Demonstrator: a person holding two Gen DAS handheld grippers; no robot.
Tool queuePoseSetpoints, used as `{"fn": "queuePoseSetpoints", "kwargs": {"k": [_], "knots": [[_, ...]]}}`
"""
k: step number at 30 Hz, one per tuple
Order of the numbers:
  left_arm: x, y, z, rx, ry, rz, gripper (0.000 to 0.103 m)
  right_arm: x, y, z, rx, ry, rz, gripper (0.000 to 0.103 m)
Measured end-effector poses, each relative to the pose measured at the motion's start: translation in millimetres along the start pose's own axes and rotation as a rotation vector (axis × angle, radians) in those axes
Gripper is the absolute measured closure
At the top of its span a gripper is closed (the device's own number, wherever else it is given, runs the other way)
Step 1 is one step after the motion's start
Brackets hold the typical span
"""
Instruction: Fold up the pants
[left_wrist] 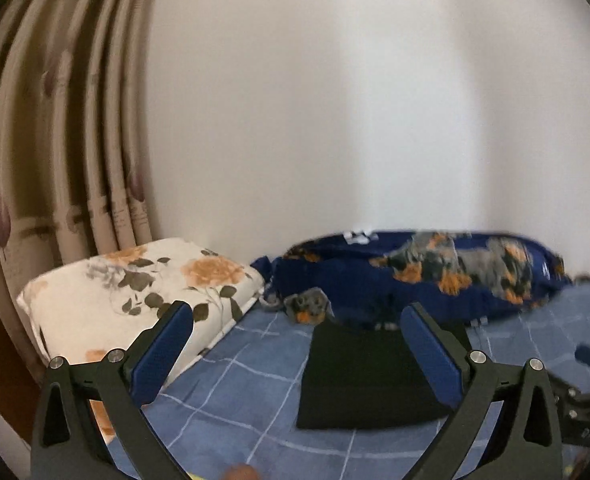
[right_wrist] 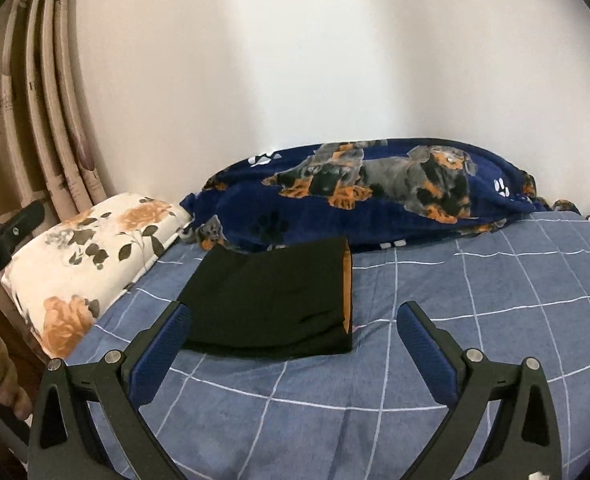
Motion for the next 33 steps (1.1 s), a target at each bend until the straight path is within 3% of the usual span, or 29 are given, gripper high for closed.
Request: {"fn": "queuePoseSetpoints", "kwargs": {"k": [6,10,33], "knots": [[5,12,22,0.008,-0.018,0.002,0.0,-8,2,15,0.008,0.021,0.035,0.0],[5,16,23,-0.052,-0.072,0.055,0.0,-9,3,21,0.007,0.027,0.035,0.0],[8,-15,10,-0.187,-0.098,0.08,0.0,-16,-2,25,-0.017,0.035,0.06,0.0]]}}
Point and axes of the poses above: each gripper's, at about its wrist camera, not at the fingertips, and z roughly against the way its jaws point, x to its right, y to its top, the point moved 1 cm from there along -z, roughly the way its jaws point, and after that the axes turned 15 degrees about x, right-handed, at the moved point
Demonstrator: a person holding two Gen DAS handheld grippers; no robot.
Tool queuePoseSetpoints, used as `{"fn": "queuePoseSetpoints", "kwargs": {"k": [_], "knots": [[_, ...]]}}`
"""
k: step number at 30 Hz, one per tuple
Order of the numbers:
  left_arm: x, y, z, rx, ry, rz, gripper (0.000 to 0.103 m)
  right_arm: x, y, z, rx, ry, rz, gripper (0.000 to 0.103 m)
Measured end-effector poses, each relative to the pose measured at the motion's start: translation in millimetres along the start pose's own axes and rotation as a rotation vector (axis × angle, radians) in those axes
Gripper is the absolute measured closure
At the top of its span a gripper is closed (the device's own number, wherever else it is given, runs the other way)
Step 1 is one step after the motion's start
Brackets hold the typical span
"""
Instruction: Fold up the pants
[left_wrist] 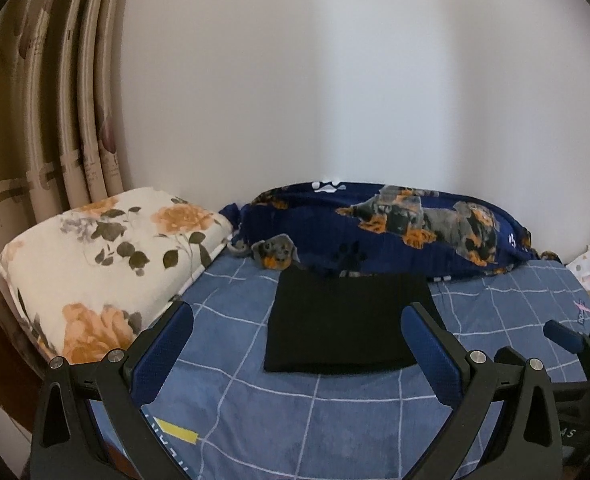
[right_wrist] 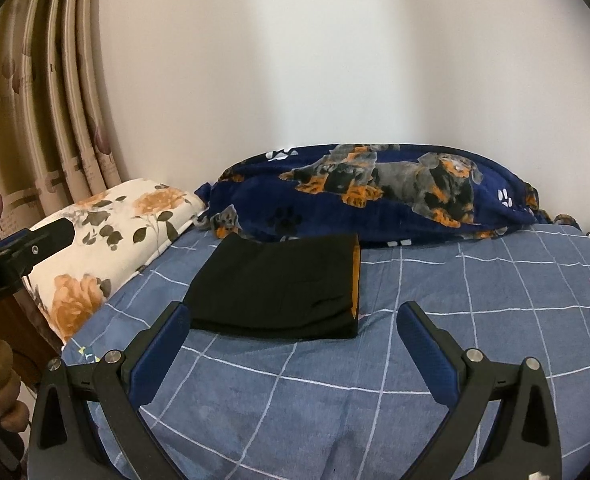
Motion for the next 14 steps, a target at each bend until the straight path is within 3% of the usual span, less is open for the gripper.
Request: {"fn": "queuePoseSetpoints", "kwargs": {"k": [4,14], "knots": [[-2,-7,-7,-0.025,-0.009,0.009,0.0,0,-4,-5,-0.017,-0.002,0.007,0.0],[-12,-14,-10,0.004,0.025,0.015,0.0,-2,-11,-12,-0.04,0.002,0.013,0.0]]}}
Point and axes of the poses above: each gripper's, at about its wrist camera, not at the fingertips, and z roughly against the way its jaws point, x to its right, y to its top, the point moved 1 cm from there along -z, roughly the way its jaws point, and after that the axes turned 15 degrees about x, right-handed, at the moved point
